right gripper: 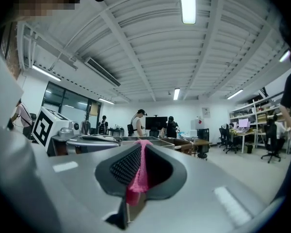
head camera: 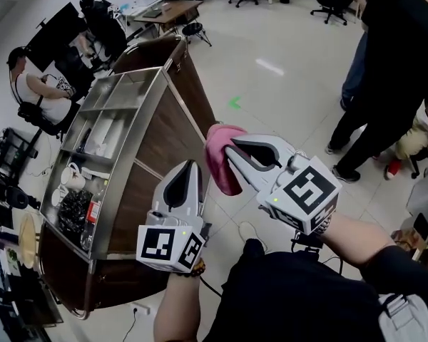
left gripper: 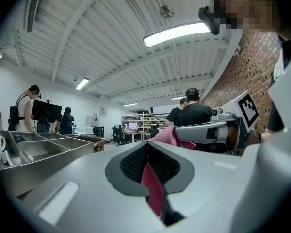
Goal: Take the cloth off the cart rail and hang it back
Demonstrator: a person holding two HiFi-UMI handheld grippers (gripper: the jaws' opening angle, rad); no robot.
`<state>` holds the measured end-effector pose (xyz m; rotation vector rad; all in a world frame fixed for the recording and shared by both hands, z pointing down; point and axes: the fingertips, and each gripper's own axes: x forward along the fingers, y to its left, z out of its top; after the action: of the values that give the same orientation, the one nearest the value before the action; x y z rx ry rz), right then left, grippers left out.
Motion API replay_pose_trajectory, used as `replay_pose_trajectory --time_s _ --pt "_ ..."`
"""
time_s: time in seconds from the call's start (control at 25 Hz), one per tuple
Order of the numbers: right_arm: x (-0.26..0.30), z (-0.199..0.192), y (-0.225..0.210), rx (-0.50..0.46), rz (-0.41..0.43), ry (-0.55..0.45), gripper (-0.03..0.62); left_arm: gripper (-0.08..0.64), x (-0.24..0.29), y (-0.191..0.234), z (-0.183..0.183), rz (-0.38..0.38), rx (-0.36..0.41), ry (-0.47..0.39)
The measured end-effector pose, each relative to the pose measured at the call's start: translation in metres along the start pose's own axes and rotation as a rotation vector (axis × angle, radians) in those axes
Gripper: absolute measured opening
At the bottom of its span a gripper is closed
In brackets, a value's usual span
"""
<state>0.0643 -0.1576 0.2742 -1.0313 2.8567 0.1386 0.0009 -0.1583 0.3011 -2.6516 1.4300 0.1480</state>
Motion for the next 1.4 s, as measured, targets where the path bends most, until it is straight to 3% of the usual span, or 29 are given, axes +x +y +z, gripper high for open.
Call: replay_pose_trajectory --time_s 0.24,0.56,0.72,0.88,1.4 --pt "0.028 -0.011 -0.041 0.019 -0.052 0.021 0.023 0.005 0.053 0.025 -0.013 -0.061 -0.012 -0.011" --pt "0.095 -0.027 -0.102 -0.022 -0.126 0.0 0.023 0.005 0.121 0.089 -0.034 -0.123 -0.027 -0.02" --pt "0.127 -0.031 -0.117 0.007 -0.146 0.017 0.023 0.005 0.145 0.121 -0.034 -0.144 -0.02 -0.031" --pt "0.151 -0.031 -0.14 -0.033 -0.145 -0.006 0.023 0.005 0.166 0.143 -0.037 -0.144 -0.024 -0.026" --pt "0.193 -0.016 -0.202 -0.018 -0.091 0.003 0.023 0.003 0.226 0.174 -0.032 -0.091 -0.024 0.006"
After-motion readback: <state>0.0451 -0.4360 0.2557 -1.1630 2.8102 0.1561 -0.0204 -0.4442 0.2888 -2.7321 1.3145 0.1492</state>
